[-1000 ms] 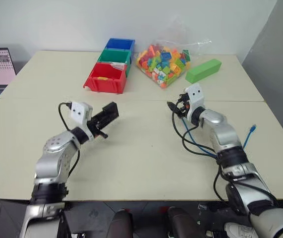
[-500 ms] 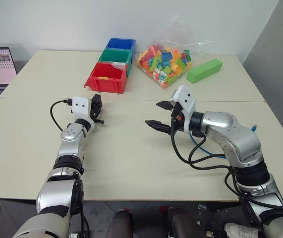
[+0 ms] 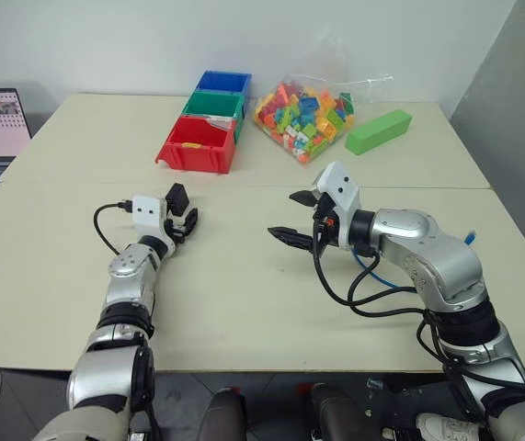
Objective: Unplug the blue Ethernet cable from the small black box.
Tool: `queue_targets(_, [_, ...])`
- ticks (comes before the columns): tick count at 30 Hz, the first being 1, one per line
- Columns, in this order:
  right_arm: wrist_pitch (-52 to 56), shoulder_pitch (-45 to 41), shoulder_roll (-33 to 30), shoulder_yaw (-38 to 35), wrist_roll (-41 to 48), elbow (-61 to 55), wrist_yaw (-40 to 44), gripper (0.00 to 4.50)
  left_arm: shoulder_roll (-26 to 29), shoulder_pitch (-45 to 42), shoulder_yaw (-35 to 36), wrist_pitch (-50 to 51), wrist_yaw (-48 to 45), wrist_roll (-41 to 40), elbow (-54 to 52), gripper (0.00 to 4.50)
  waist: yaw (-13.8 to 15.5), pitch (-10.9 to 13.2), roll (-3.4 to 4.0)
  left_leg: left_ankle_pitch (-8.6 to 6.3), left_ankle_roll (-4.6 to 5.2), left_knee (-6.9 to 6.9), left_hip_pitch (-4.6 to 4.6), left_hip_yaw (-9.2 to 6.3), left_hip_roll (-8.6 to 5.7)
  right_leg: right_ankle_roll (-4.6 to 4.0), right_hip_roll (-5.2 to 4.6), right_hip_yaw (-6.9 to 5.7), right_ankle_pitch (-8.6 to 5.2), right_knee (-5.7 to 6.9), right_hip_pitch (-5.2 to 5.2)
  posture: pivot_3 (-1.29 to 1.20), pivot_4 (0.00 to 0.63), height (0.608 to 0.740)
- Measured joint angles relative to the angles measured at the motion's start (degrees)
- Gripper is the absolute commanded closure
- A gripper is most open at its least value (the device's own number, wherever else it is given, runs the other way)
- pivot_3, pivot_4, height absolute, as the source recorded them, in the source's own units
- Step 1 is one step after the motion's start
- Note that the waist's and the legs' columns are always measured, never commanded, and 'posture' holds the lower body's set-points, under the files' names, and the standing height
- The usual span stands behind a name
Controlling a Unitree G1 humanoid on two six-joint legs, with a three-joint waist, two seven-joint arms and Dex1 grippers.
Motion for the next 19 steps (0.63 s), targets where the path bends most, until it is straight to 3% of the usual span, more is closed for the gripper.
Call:
queue_targets(4, [-0.58,4.66,-0.62,-0.2,-0.77,-0.15,-1.21,0.19,4.64,12.99,-0.4,12.17,-2.72,-1.91,-20.16,1.12,-0.87,0.0,0.0,0.0,0.0,-0.03,0.06,-0.02,0.06,0.0,0.0,0.12,-0.02,0.02,0.0,0.0,0.15,0.74])
queue_targets(7, [-2.37,8.99,-2.82,-1.94,-0.56,-0.49,-0.63,0.19,11.09,23.8,0.17,21.02,-6.96,-4.86,-34.95,1.12,-1.01,0.02,-0.01,0.0,-0.01,-0.05,0.06,-0.06,0.06,0.08,-0.01,0.22,-0.1,0.02,0.01,0.0,0.15,0.74])
queue_targets(15, [-2.93,11.22,-11.81,-10.61,7.03,-1.8,8.91,0.19,24.52,26.78,8.83,33.85,-16.25,-13.42,-46.5,1.12,-0.35,0.2,0.07,0.0,0.01,-0.01,0.12,-0.03,0.01,0.26,-0.02,0.15,-0.19,-0.03,0.06,0.0,0.15,0.74])
queue_targets(19, [-2.91,11.04,-13.81,-12.4,8.39,-0.8,10.89,0.19,26.76,25.81,10.42,35.75,-18.32,-14.93,-46.8,1.12,-0.57,0.2,0.07,-0.01,0.02,-0.05,0.12,-0.02,0.03,0.23,-0.01,0.19,-0.21,-0.05,0.02,0.0,0.15,0.74])
